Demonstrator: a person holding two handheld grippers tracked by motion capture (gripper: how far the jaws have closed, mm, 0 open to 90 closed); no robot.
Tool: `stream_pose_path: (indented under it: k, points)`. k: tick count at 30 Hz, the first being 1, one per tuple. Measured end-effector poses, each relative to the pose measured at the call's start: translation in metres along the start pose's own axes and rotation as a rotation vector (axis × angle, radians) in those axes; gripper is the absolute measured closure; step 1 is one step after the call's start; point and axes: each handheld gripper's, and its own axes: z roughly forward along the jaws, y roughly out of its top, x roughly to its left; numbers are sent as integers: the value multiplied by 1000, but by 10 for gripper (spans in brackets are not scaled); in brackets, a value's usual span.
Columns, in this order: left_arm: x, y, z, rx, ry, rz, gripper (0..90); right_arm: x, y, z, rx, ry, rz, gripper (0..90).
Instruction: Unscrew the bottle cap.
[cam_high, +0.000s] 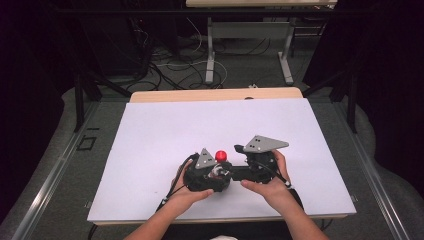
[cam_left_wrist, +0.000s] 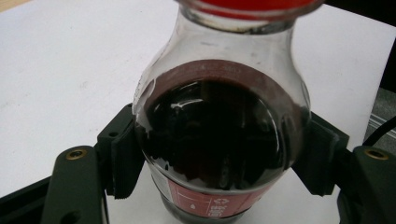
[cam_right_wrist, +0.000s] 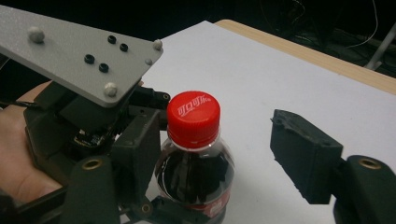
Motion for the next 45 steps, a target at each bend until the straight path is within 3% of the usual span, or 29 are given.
stream_pose_path:
  k: [18, 26, 38, 45]
  points:
    - [-4, -1, 2, -2, -7, 7, 293, 10, 4, 16, 6, 0, -36, 527]
    - [-6, -1, 3, 7, -11, 25, 293, 12, 6, 19, -2, -8, -50, 565]
    - [-7, -1, 2, 7, -16, 18, 293, 13, 7, 22, -2, -3, -55, 612]
    - [-7, 0, 2, 15, -30, 28, 294, 8, 7, 20, 2, 39, -77, 618]
